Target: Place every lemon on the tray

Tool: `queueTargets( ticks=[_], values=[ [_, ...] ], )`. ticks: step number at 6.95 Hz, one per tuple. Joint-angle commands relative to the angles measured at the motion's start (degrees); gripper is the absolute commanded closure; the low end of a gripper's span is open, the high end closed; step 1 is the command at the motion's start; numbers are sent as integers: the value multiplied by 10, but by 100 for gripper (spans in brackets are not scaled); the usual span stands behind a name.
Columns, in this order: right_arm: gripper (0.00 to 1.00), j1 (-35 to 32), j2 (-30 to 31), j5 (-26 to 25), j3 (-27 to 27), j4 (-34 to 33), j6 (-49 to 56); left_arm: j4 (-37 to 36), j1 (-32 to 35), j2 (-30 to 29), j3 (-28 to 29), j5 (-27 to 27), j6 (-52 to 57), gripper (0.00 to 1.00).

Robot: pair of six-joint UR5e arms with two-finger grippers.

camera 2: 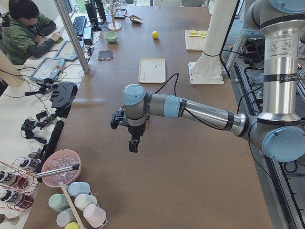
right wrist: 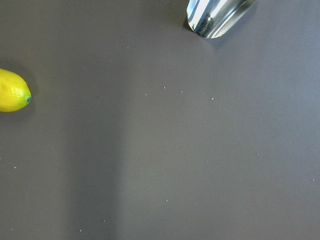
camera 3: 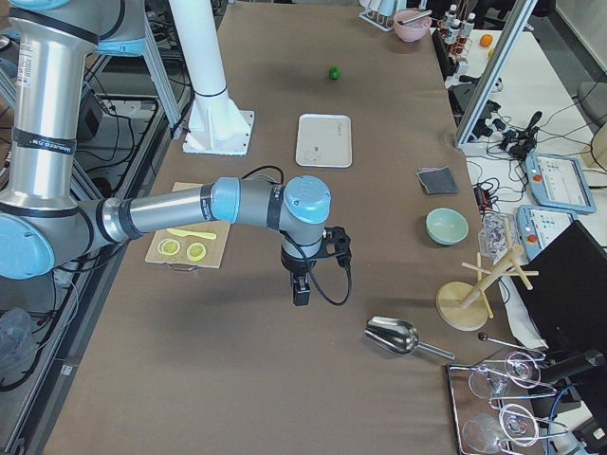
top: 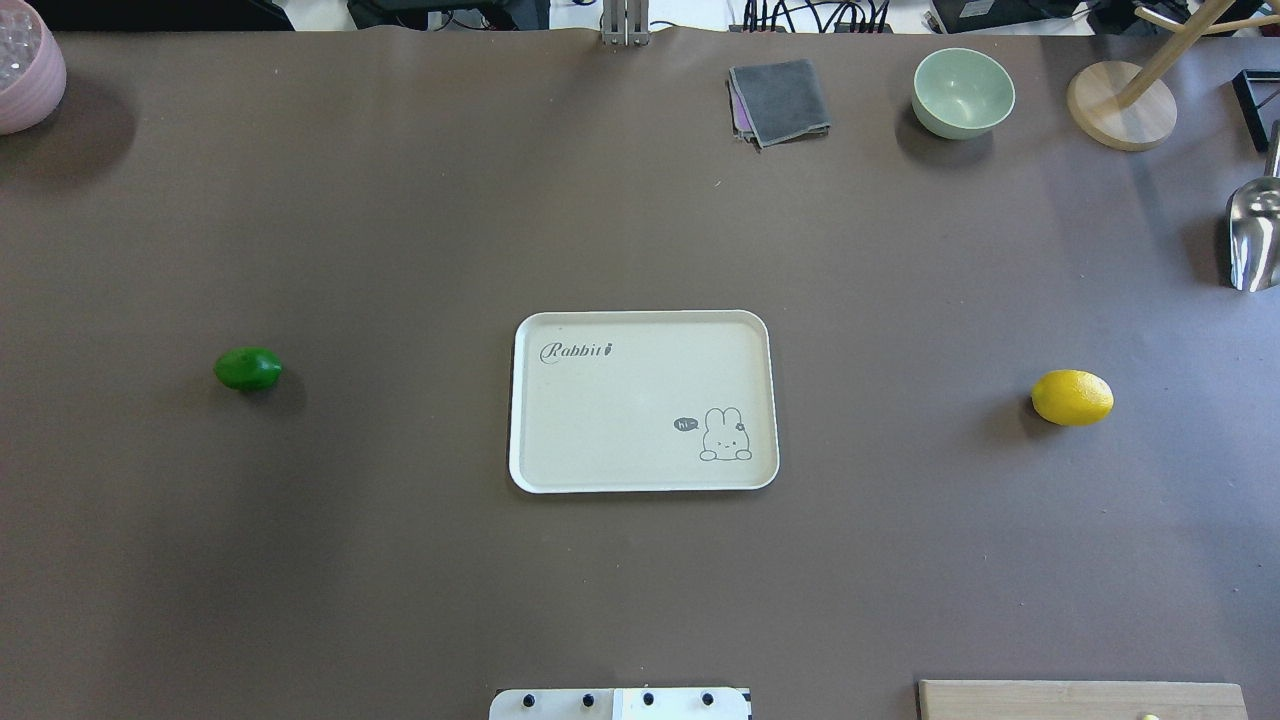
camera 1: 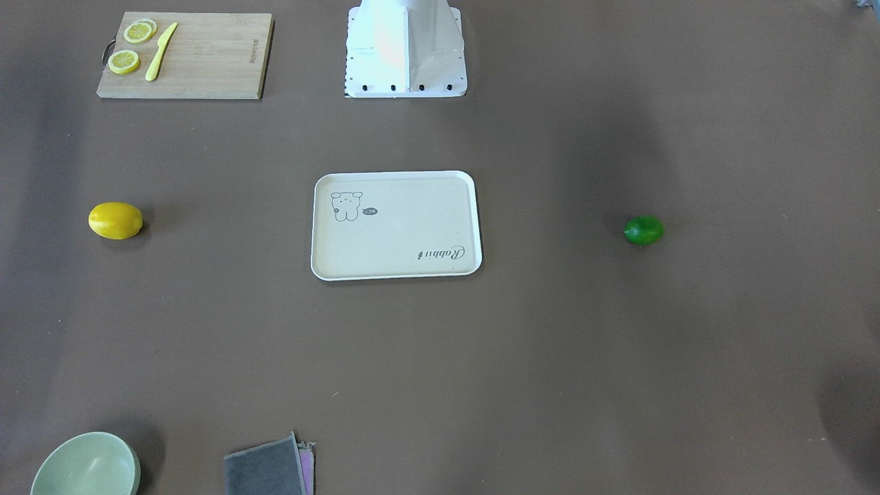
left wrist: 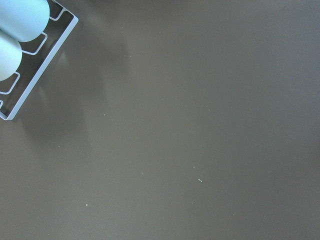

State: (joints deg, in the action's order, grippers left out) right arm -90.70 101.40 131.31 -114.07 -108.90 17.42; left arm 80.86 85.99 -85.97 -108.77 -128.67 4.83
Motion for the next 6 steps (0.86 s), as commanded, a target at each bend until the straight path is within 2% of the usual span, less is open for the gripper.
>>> queueTargets(
  ticks=[1, 4, 6],
  values=[
    [0, 0, -2, 5, -3, 2, -2, -2, 1, 0, -1, 0, 0, 2],
    [0, 0, -12, 2, -21, 4, -10, 0, 1, -1, -14, 1, 0, 2],
    [0, -7, -42, 0, -28, 8, -9, 16, 1, -13, -28, -1, -3, 2]
  ],
)
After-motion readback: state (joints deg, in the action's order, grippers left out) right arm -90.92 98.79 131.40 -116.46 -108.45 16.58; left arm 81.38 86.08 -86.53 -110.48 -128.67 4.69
